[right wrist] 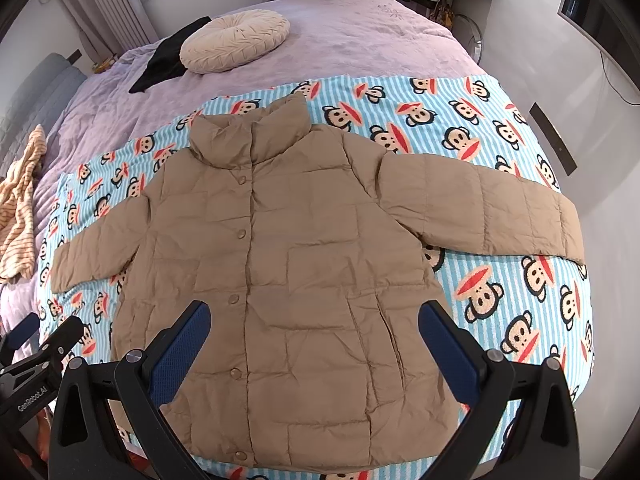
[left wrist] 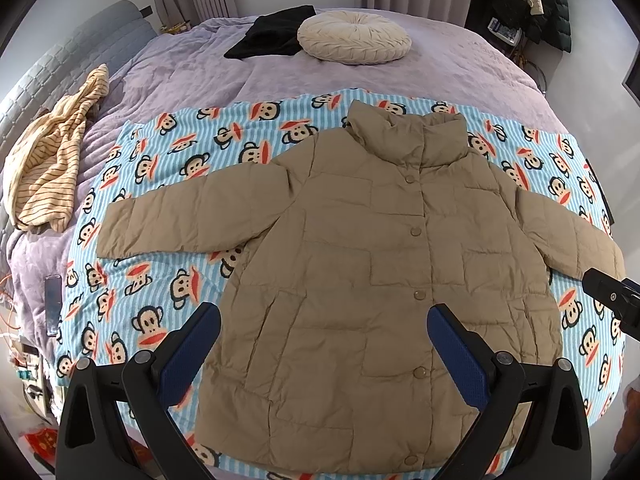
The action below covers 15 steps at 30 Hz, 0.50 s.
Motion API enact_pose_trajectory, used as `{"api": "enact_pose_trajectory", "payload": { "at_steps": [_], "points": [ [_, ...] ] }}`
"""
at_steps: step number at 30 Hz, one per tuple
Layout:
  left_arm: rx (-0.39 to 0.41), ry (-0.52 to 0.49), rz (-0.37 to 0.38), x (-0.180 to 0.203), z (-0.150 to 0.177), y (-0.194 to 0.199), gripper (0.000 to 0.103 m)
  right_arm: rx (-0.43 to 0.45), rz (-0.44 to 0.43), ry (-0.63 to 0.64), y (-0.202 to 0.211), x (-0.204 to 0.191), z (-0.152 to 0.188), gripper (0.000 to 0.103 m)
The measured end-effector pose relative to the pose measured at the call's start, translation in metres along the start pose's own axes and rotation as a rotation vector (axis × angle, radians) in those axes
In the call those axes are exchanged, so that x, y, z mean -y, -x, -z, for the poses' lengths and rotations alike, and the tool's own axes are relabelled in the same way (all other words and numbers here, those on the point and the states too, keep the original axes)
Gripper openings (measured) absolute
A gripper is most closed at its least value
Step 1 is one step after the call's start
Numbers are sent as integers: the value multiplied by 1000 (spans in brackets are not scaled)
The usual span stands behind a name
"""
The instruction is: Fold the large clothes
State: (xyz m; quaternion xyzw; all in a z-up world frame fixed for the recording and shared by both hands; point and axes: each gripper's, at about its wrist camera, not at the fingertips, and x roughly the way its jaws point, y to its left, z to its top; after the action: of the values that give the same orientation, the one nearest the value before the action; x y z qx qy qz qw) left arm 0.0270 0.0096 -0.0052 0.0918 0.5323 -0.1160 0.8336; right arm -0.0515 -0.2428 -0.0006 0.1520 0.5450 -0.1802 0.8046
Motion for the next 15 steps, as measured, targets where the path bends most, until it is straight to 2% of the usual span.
{"api": "enact_pose_trajectory", "payload": {
  "at_steps": [5,8,11,15],
  "points": [
    [-3,8,12,-2,-1,-1,103,-3,-2,2,-1,1,-2,103],
    [-29,20,36,-4,0,-5,103,-21,-10,10,0,-4,1,103],
    [-55,24,29,-8,2,-13,103,-55,-46,7,-3,-10,4,103],
    [-85,43,42,-25,6,-29,103,-80,-66,22,-9,-19,7,103]
  ]
}}
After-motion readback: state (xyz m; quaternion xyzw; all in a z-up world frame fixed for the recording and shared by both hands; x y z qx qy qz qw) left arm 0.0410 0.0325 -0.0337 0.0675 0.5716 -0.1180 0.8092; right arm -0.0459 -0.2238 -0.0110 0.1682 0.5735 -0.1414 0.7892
